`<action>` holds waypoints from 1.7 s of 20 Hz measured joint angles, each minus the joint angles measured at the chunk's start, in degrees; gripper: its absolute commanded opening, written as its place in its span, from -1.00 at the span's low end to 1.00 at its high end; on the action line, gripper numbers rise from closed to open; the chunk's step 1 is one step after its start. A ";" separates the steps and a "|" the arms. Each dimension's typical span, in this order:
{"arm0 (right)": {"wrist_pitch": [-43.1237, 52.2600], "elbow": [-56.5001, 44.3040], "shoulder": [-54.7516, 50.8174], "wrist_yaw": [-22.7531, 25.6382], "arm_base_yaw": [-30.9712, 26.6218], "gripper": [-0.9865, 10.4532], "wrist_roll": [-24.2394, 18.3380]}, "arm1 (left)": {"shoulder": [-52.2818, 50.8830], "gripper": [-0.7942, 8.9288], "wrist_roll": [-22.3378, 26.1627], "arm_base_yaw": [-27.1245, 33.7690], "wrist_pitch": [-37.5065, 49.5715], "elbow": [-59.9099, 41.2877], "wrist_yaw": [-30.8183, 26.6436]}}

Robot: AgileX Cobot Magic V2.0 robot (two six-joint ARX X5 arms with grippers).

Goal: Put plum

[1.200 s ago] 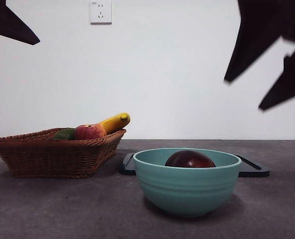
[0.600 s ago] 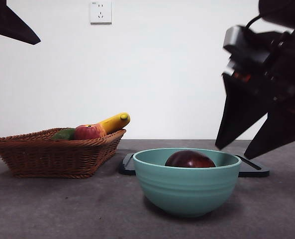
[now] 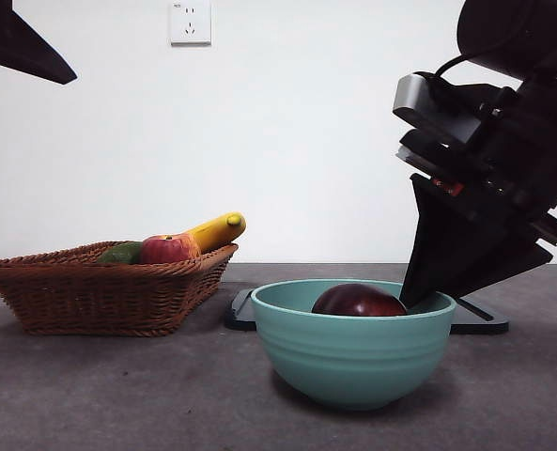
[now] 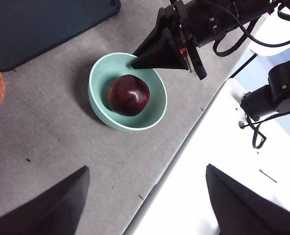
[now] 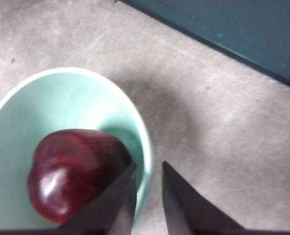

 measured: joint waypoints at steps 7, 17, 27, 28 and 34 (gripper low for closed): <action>-0.09 0.00 0.00 0.00 0.39 -0.80 0.90 | -0.02 -0.07 0.00 0.00 -0.02 0.00 0.00; -3.65 5.07 0.07 0.09 0.39 -0.81 2.60 | 0.00 -0.07 0.00 0.00 -0.02 0.00 0.00; -10.25 25.18 11.19 3.17 -6.45 -0.81 0.79 | 0.00 -0.07 0.00 0.00 -0.02 0.00 0.00; -10.34 26.99 13.38 3.19 -7.28 -0.81 0.44 | -0.02 -0.07 0.00 0.00 -0.02 0.00 0.00; -9.99 36.11 26.21 3.30 -12.35 -0.81 -0.76 | 0.00 -0.07 0.00 0.00 -0.02 0.00 0.00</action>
